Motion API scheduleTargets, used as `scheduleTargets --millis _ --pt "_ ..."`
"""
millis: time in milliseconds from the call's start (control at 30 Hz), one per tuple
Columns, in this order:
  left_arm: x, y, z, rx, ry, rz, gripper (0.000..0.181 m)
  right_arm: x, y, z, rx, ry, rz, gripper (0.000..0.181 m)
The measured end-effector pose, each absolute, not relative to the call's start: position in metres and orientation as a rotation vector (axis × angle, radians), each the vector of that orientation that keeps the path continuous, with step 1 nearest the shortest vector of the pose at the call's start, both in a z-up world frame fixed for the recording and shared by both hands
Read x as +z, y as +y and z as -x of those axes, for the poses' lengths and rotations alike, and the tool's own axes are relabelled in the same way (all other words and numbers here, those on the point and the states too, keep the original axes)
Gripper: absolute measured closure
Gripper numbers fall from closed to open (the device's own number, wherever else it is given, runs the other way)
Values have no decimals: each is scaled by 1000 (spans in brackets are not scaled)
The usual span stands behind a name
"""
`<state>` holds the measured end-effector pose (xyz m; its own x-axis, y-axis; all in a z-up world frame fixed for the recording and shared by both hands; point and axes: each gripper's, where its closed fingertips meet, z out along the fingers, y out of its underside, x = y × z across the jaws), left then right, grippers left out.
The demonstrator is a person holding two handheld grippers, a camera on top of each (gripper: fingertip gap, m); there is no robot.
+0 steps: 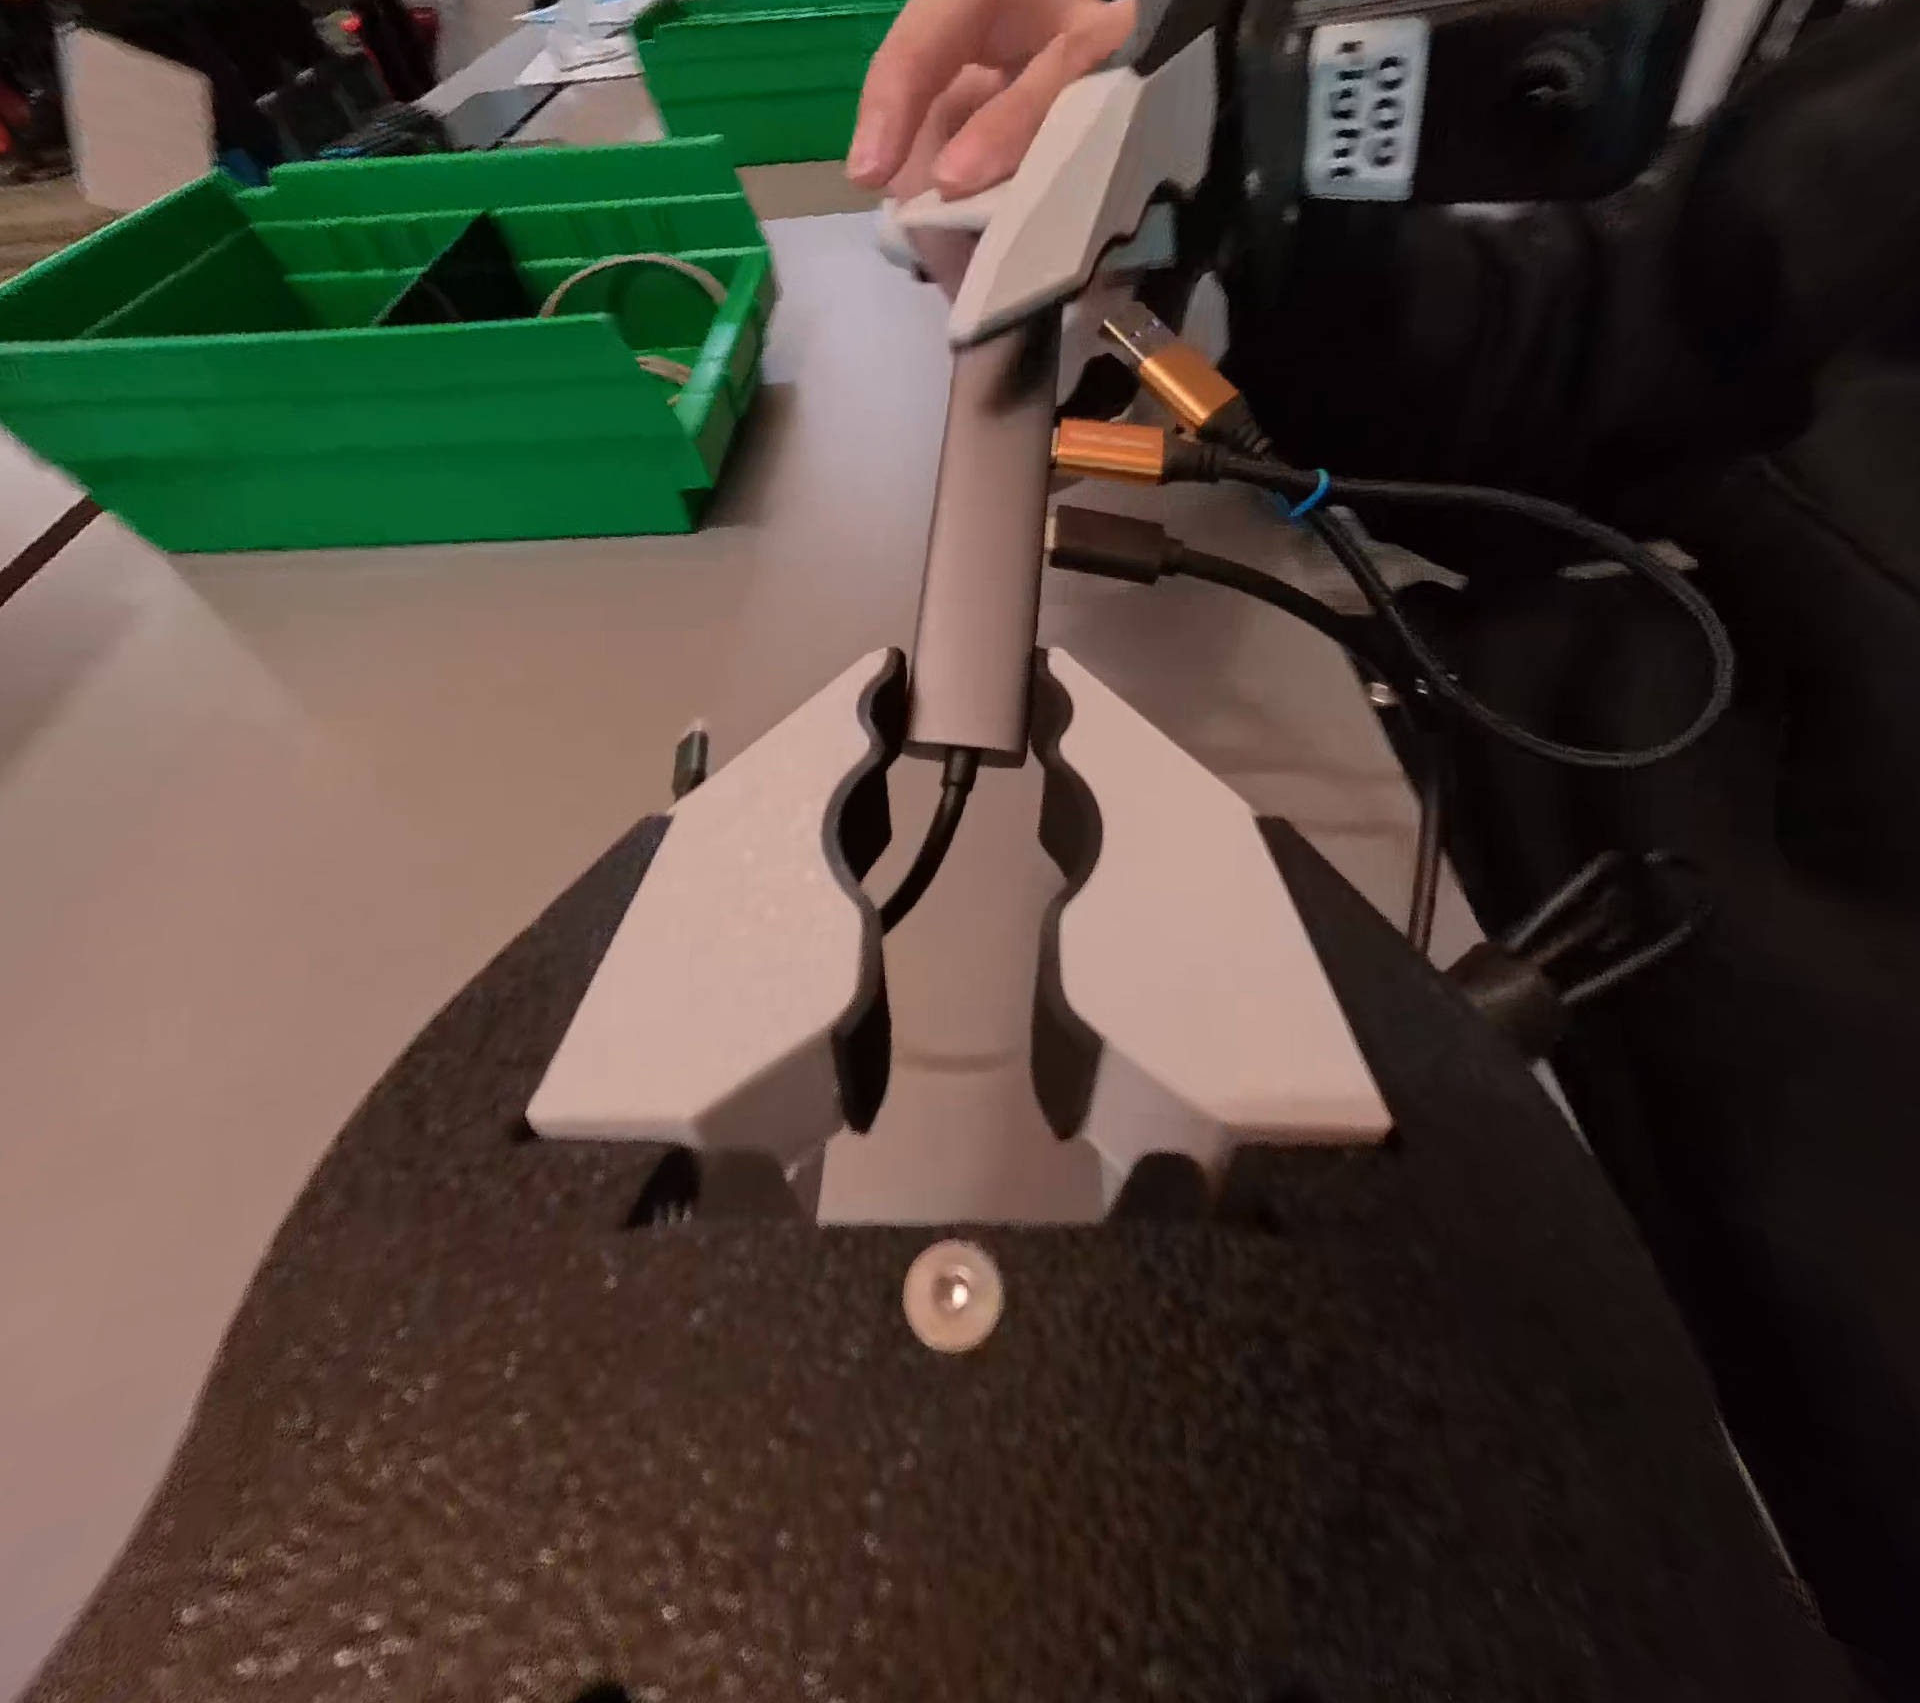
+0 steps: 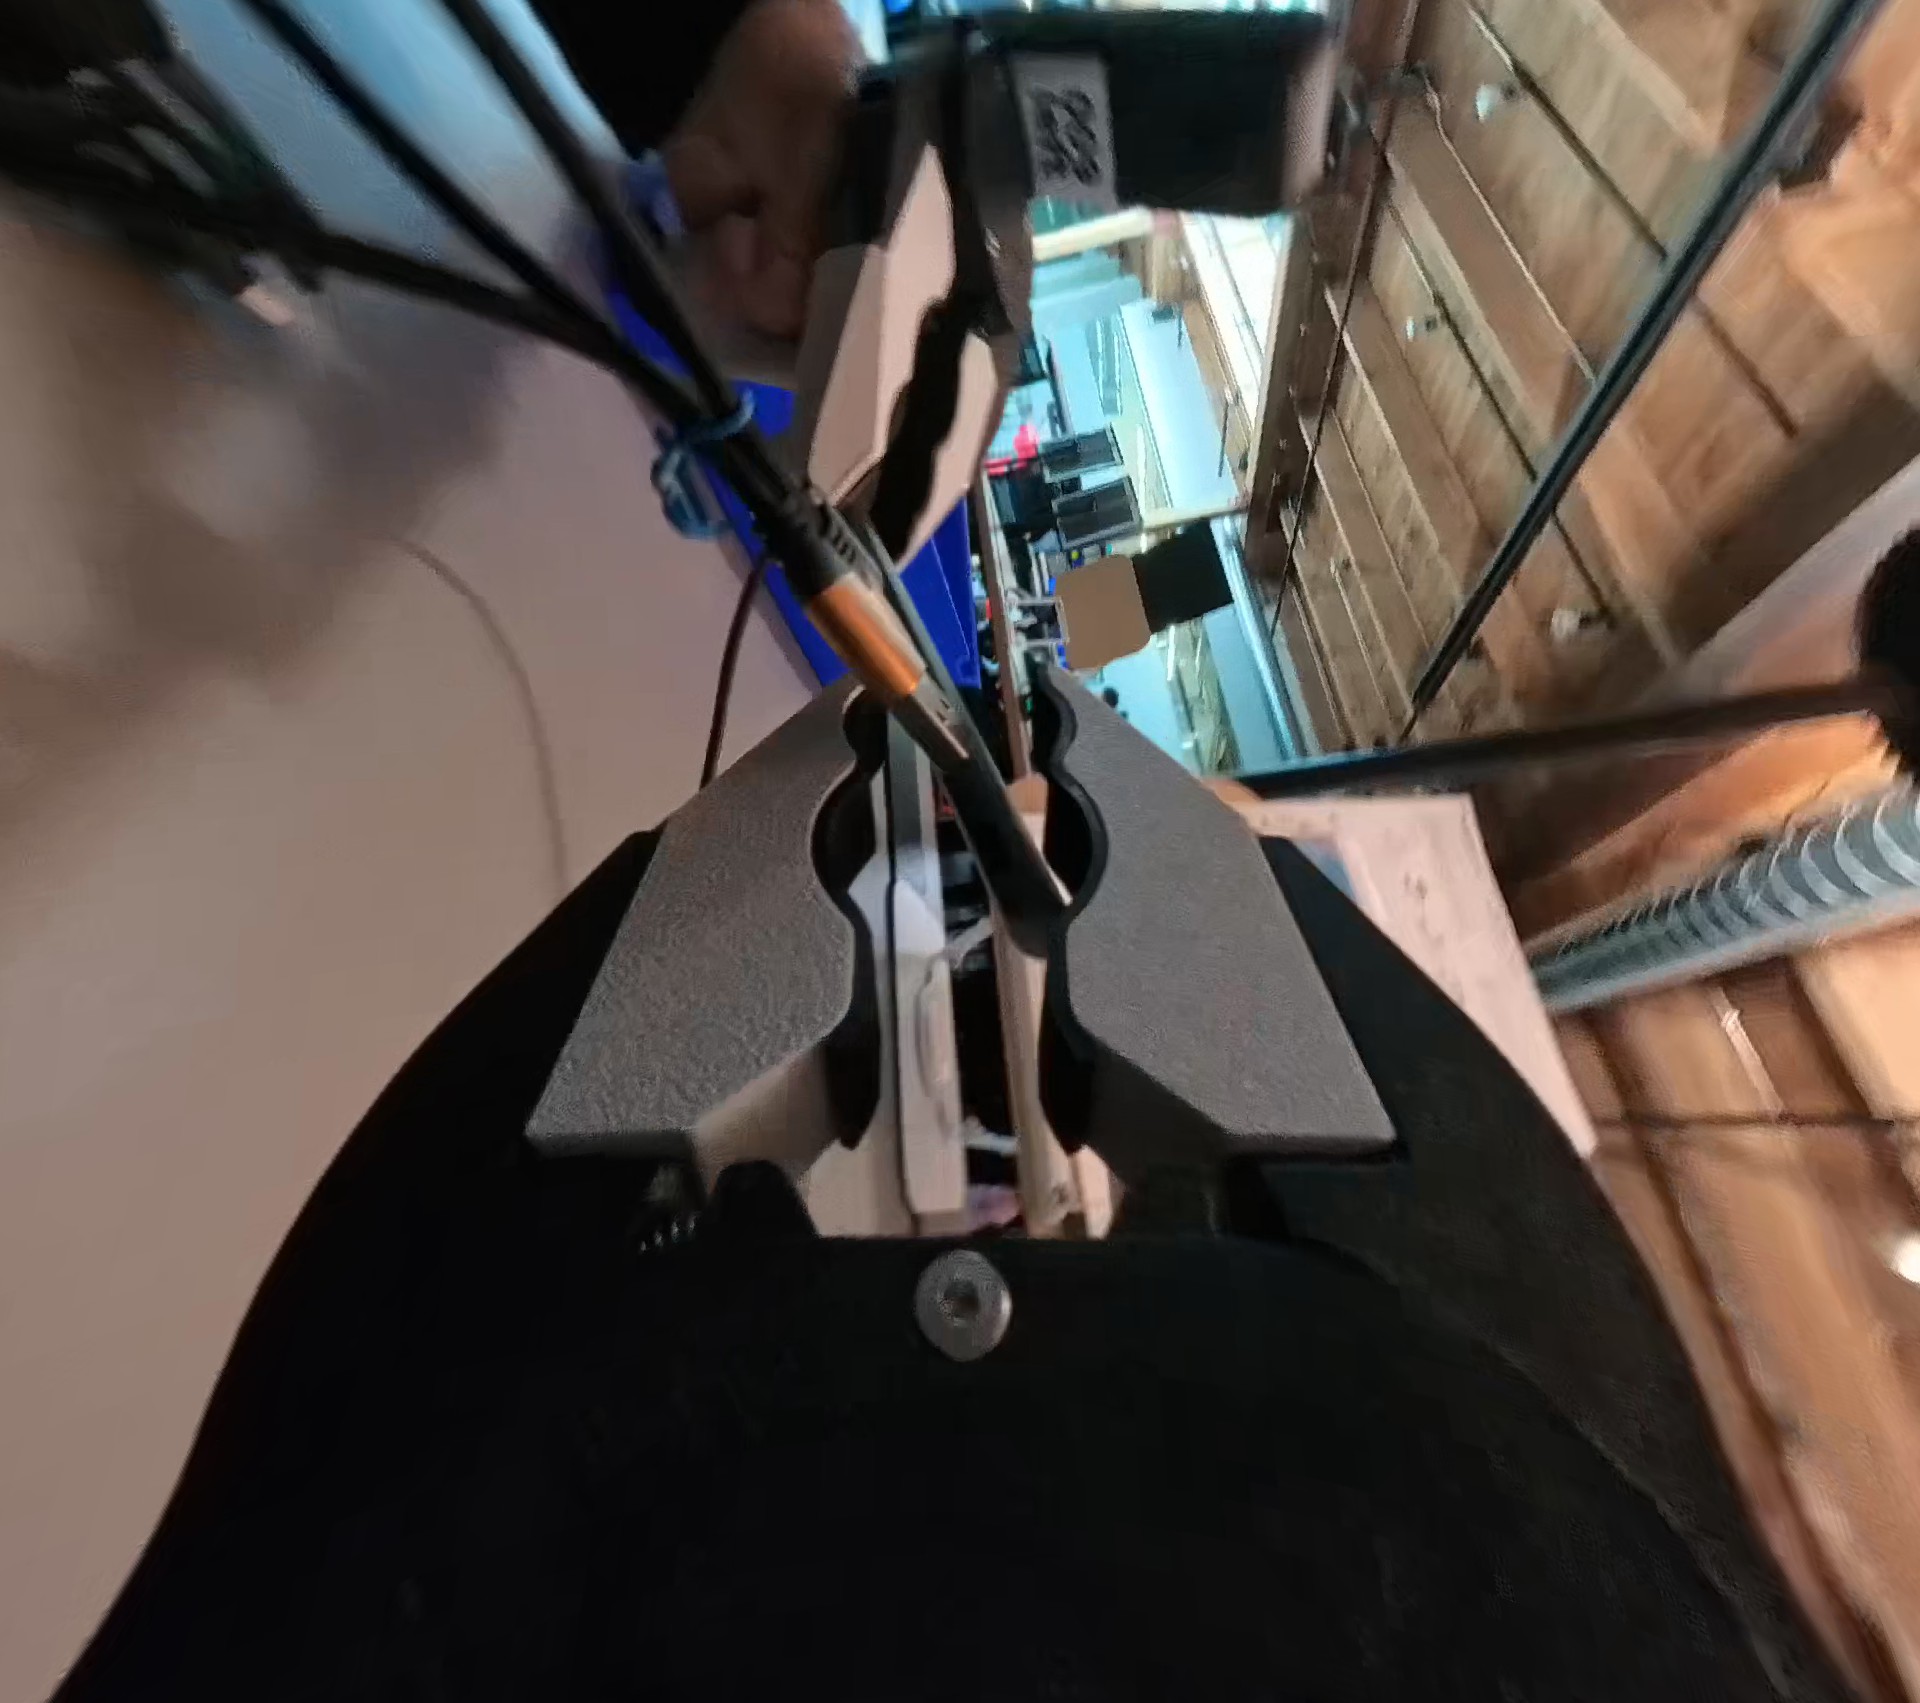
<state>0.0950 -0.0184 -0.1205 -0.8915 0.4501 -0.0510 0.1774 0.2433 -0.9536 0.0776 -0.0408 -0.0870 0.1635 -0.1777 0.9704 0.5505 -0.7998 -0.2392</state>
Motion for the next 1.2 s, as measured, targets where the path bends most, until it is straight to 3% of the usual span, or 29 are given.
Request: scheduleTargets --millis 133,267,367,600,933,1033,1200 --pt "-125 -32 -141 1786 -2540 261 160 -93 -99 -97 -1521 108 1926 132" --pt "-125 -30 -182 1830 -2769 -139 160 -63 -129 -110 -1374 588 1616 107" --pt "-133 -32 -194 1807 -2867 -317 160 -53 -100 -118 -1229 668 1422 121" --pt "-147 -48 -176 1747 -2938 -316 160 -110 -89 -161 -1188 911 1482 147" --pt "-150 -50 -176 1744 -2984 -308 160 -132 -97 -165 -1194 1012 1566 158" --pt "-149 -52 -175 1752 -3005 -290 160 -134 -93 -164 -1178 982 1585 171" --pt "-149 -53 -175 1768 -3027 -283 160 -136 -94 -165 -1204 988 1560 171"
